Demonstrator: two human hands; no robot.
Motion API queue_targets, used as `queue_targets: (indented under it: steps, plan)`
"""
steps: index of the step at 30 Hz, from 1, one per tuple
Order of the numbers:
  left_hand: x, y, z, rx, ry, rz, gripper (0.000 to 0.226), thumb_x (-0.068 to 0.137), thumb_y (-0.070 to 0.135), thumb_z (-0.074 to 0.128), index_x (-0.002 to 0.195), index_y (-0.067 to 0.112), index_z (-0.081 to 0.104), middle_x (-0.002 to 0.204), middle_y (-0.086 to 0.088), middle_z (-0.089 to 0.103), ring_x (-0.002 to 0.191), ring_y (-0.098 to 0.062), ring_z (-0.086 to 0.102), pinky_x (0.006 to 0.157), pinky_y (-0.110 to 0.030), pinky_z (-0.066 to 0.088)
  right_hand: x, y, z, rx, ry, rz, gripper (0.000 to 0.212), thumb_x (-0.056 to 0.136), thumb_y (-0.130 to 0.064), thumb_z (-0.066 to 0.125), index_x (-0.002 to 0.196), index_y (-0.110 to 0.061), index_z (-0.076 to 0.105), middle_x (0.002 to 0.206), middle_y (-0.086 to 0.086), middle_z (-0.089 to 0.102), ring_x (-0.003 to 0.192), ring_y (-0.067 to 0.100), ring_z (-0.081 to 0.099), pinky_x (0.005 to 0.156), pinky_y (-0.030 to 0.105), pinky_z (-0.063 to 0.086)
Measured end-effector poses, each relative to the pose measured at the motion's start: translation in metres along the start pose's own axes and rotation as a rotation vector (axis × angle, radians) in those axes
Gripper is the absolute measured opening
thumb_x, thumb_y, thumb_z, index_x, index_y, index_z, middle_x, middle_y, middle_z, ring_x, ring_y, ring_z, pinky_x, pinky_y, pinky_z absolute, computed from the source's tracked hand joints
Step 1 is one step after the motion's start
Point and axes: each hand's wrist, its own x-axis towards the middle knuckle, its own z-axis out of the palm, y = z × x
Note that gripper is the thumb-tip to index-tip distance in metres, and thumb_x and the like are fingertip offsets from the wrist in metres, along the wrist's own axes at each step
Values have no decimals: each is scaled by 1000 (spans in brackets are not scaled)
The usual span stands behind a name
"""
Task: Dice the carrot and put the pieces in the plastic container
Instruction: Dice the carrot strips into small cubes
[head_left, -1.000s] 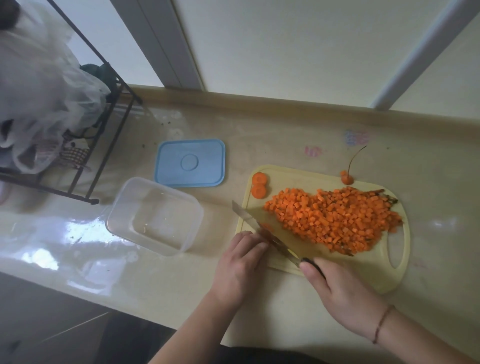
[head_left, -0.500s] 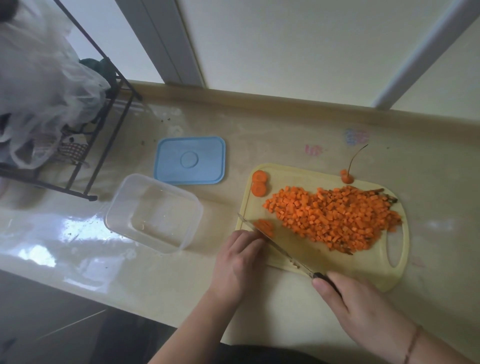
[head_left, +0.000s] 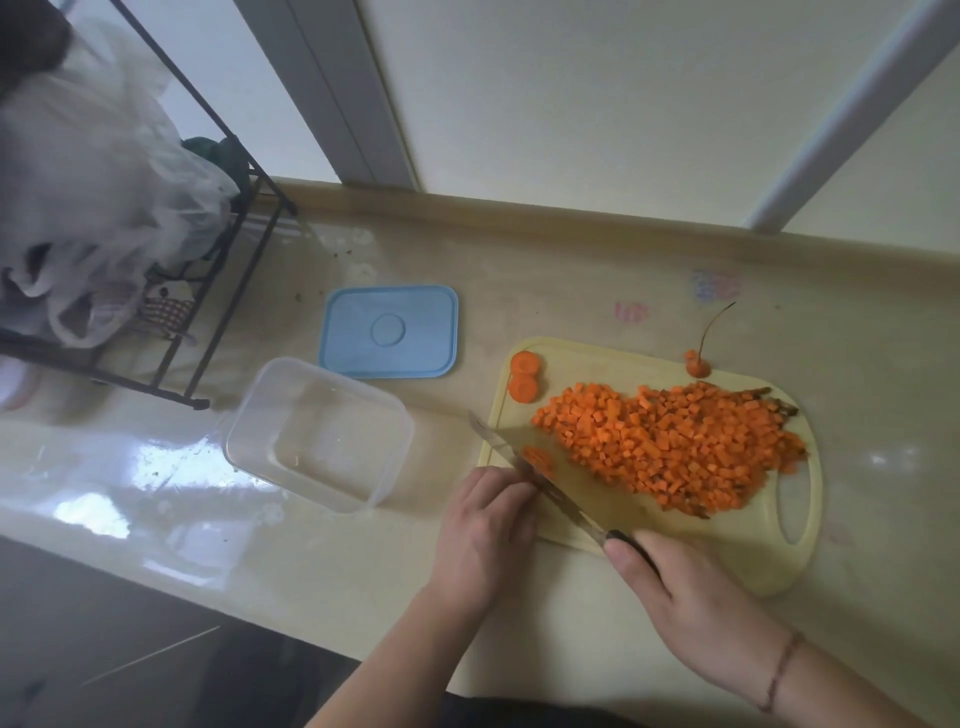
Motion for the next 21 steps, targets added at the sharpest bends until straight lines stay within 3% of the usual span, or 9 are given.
queue_targets:
  steps: [3,6,8,13,18,21]
  plan:
    - [1,1,-5,-13,-25,2,11,91,13,62,97,11,72,100,3,63,87,-23,60,76,-33,52,-13,-2,-15,70,30,27,66,79,-77,24,69,-18,52,66,4,59,58,11,55,59,27,40]
    - [10,2,-18,-22,-78,43,19,87,7,71,104,15,69,108,2,60,94,-23,60,84,-30,52,-27,-4,-32,182,102,76,42,86,-67,42,71,-31,55,52,1,55,48,8,51,53,25,38]
    - [25,-2,-26,35,-187,70,26,86,11,74,111,14,68,116,-4,60,101,-24,59,88,-29,50,-34,1,-39,209,133,111,32,89,-59,43,71,-35,56,48,2,53,44,9,50,52,27,38]
    - [57,-8,-36,86,-393,150,28,88,32,65,111,16,69,117,-5,65,96,-27,62,87,-30,50,-41,9,-38,166,182,154,51,80,-75,35,77,-28,55,50,3,55,45,10,51,52,29,40]
    - [61,-9,-39,112,-464,131,31,88,41,58,104,20,75,110,-2,68,92,-23,63,84,-26,48,-46,7,-34,153,177,164,47,84,-55,42,69,-14,58,54,3,57,51,13,55,59,31,44]
    - [66,-5,-41,86,-486,66,25,90,37,60,101,21,76,108,-1,68,91,-24,61,85,-23,43,-49,5,-34,176,188,159,54,79,-60,38,69,-12,59,56,6,59,51,13,55,58,30,43]
